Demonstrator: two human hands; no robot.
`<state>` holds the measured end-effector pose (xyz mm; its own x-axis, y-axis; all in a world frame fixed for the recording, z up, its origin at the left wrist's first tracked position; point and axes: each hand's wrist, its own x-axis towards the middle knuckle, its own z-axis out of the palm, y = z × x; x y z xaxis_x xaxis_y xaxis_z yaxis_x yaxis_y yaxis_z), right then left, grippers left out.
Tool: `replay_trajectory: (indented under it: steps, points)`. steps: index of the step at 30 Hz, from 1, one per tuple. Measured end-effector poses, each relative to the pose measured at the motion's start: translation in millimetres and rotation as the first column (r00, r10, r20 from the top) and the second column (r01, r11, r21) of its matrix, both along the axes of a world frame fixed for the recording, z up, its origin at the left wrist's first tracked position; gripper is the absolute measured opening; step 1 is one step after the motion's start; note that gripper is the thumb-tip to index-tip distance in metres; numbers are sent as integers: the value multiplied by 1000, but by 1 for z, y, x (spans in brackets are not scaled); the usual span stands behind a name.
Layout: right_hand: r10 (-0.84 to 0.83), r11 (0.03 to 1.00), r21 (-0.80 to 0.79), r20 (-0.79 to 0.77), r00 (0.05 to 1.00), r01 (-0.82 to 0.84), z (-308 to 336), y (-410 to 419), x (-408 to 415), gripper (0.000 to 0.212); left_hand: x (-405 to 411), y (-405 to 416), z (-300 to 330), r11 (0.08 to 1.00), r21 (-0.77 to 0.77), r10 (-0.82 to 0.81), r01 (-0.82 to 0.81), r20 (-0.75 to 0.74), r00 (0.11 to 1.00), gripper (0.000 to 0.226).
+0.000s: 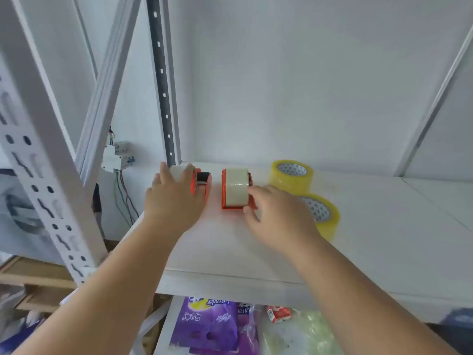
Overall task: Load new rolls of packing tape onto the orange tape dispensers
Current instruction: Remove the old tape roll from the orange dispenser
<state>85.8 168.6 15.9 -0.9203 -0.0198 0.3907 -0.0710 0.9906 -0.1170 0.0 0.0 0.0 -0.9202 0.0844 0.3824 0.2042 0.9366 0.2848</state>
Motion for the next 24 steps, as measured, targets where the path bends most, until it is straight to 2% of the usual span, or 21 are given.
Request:
replay_trajectory:
  steps: [4,8,11,16,24]
  points:
    - [62,997,-50,-15,998,-63,-8,-3,-9,34,-8,4,-5,990,143,17,-18,6,1000,45]
    - [109,979,-165,-48,993,-116,-15,-8,-10,36,-11,5,-6,958,284,35,-42,32,999,48]
    - [144,956,-248,-75,987,-159,-21,-13,-8,36,-9,9,-6,894,448,4,-18,32,999,49]
    - [195,912,-346,-101,975,-219,-30,-18,-7,40,3,13,-2,766,642,11,40,-75,997,48]
    - [273,850,-450,-68,960,-274,-42,-34,-11,51,43,19,9,666,735,-29,129,-147,989,46]
